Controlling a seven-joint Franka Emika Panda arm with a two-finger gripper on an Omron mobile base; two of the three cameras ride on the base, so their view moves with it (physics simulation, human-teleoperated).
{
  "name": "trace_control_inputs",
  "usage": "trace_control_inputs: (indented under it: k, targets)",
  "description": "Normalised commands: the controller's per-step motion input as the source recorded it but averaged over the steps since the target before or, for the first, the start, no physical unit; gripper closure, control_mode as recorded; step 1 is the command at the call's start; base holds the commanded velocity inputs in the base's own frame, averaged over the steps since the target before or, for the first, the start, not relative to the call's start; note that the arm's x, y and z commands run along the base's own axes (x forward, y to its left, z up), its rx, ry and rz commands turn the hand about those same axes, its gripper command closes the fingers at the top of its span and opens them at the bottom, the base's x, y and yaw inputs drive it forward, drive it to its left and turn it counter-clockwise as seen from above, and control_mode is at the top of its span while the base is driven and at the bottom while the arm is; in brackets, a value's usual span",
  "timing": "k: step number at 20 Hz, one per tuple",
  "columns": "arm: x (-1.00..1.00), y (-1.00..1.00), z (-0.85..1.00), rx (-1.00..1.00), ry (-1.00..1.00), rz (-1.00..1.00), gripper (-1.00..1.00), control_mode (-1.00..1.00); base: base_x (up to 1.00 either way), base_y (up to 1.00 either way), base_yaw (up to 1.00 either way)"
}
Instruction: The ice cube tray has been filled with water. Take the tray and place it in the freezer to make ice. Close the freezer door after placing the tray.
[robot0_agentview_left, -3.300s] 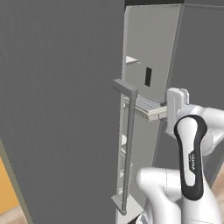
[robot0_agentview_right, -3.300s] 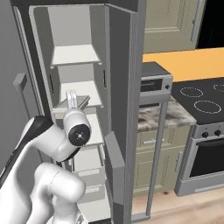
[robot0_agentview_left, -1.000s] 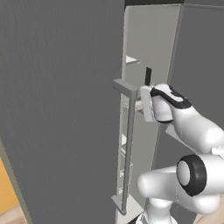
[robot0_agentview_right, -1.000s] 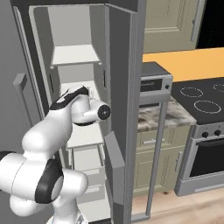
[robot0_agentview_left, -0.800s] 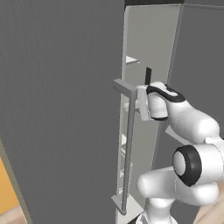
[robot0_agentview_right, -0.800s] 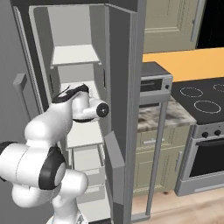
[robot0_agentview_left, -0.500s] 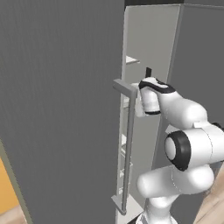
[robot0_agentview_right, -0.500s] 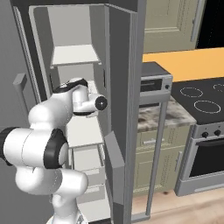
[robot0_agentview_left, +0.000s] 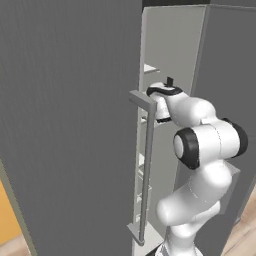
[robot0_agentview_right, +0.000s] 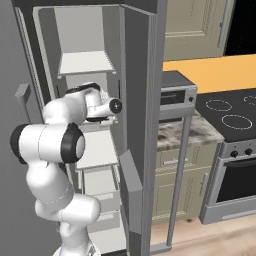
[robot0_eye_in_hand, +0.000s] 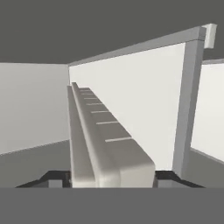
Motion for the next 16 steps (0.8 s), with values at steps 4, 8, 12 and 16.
trace_control_inputs:
  k: [4,8,12,16]
  targets:
    - [0.40,0.04,-0.31,-0.03,0.04,0.00,-1.00,-1.00,0.00,0.00,0.00]
    - [0.12,0.00,-0.09,-0.03,0.00,0.00,-1.00,-1.00,0.00,0.00,0.00]
    - [0.00,0.00,0.00,-0.01,0.00,0.00,-1.00,-1.00,0.00,0.00,0.00]
    - [0.06,0.01,0.00,-0.01,0.00,0.00,-1.00,-1.00,0.00,0.00,0.00]
